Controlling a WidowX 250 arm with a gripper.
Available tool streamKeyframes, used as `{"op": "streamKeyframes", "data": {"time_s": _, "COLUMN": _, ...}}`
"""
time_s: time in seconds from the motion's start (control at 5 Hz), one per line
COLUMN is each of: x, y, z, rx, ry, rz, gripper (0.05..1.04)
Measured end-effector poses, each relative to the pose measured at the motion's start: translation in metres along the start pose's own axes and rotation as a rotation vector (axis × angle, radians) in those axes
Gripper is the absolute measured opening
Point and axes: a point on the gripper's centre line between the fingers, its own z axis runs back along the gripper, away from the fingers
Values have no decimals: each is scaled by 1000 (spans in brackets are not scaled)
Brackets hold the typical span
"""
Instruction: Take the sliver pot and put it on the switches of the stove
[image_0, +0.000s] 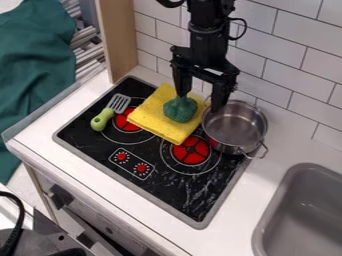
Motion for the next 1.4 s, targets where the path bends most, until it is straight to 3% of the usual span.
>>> {"op": "streamKeyframes", "data": {"time_s": 0.2, "x": -6, "y": -2, "z": -12, "rx": -8, "ry": 39, "rz": 5, "gripper": 1005}}
{"op": "streamKeyframes", "data": {"time_s": 0.6, "x": -2, "y": -40, "z": -17, "rx": -40, "ry": 10, "rz": -5, "gripper": 1005}}
{"op": "streamKeyframes", "data": {"time_s": 0.8, "x": 12, "y": -64, "z": -10, "rx": -40, "ry": -33, "rz": -18, "gripper": 1005}}
{"op": "streamKeyframes", "data": {"time_s": 1.0, "x": 27, "y": -84, "z": -24, "rx": -64, "ry": -58, "rz": -25, "gripper": 1005}}
{"op": "streamKeyframes", "data": {"time_s": 1.4, "x": 50, "y": -91, "z": -43, "rx": -54, "ry": -36, "rz": 0, "gripper": 1005}}
